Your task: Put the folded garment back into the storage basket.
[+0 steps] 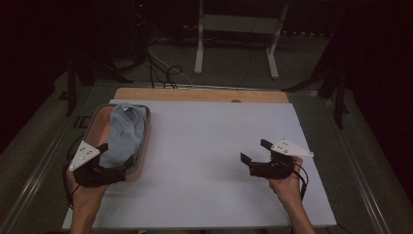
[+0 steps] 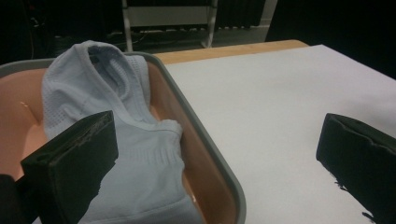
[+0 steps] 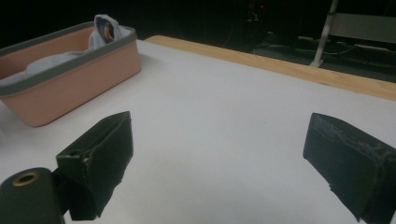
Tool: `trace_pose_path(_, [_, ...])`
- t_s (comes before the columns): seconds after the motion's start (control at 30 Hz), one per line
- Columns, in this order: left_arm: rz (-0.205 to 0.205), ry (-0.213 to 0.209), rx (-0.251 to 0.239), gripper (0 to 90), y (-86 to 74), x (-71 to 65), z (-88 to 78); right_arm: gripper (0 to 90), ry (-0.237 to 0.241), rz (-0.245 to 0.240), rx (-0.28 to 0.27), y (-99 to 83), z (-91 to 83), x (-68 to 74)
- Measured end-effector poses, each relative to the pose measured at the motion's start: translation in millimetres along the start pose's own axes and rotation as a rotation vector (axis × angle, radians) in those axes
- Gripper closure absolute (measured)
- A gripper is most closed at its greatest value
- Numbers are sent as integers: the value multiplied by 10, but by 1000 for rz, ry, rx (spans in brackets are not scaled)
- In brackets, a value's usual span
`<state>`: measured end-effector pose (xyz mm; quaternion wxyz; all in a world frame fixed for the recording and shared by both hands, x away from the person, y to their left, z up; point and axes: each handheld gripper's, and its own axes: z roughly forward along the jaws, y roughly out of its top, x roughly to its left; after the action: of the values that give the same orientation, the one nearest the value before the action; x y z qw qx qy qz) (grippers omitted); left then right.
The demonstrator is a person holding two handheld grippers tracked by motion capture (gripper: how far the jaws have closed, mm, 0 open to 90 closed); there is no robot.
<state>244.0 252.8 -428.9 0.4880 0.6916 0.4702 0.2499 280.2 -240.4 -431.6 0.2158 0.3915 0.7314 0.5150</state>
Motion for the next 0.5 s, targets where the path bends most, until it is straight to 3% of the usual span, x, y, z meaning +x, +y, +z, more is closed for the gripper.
trace_pose_path(0.13, [10,-2,1,1,-20,-16,16,85,-20,21,-39,-97,-145,-114])
trace_pose_path(0.5, [10,11,-19,1,-19,-30,8,85,-65,41,-84,-342,-413,-254])
